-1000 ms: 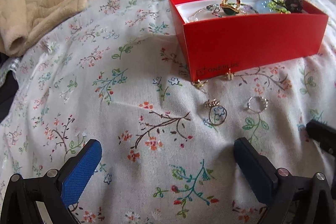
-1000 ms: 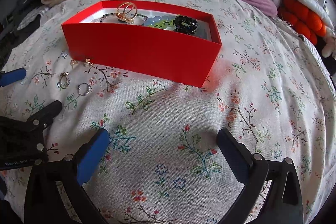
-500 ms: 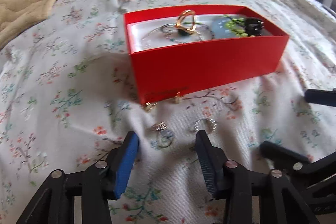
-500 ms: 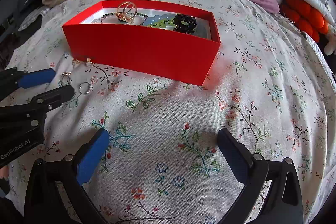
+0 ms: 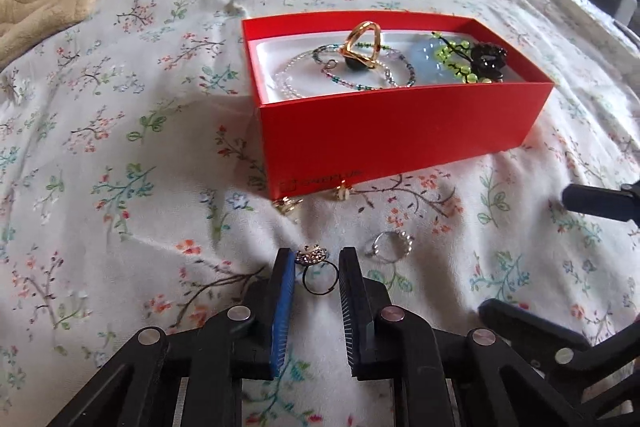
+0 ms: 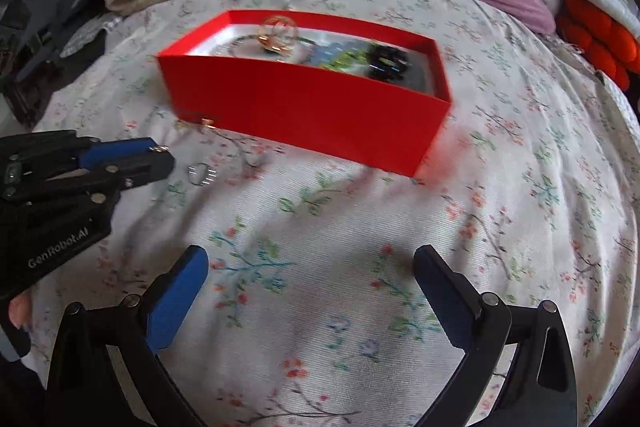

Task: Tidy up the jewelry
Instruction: 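Grasp the small ring with the left tool, then grasp the small dangling earring with the right tool while the left tool holds the ring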

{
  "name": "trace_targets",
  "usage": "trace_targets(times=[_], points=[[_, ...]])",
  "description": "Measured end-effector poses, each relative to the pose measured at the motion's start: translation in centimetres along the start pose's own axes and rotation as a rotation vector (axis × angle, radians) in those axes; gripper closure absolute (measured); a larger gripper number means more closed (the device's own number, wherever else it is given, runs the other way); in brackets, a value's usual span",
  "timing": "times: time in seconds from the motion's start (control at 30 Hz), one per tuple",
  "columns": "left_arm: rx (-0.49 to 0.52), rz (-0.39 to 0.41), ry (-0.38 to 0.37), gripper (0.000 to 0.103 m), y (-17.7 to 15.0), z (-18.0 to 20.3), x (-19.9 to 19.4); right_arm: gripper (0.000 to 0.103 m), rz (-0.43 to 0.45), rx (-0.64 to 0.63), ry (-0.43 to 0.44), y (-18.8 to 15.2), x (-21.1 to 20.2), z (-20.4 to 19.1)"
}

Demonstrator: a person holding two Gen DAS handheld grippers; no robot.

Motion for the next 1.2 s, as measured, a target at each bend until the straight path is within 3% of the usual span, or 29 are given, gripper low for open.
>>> trace_targets(times=[0.17, 0.43, 1.2], points=[[-0.008, -0.013, 0.031, 0.086, -0.4, -1.3, -1.2, 0.006, -0.003, -0.025, 0.076, 0.5, 0.7, -2.3], [-0.032, -0.044, 0.048, 0.086, -1.2, -3.0, -2.3, 0.019, -0.003, -0.077, 0.112, 1.4, 2.5, -5.1], [-0.025, -0.075, 0.039, 0.086, -2.0, -3.4, -2.0, 0.088, 0.017, -0.073, 0.082, 2.8, 3.5, -5.5]])
Point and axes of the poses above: each gripper's, at about its wrist camera, not at the fingertips, and x roughly the way its jaws point, z to its right, y to its top, the point moved 1 cm from there along x, roughly the way its jaws point, and after that the axes turned 13 degrees about z, right-handed, at the moved point
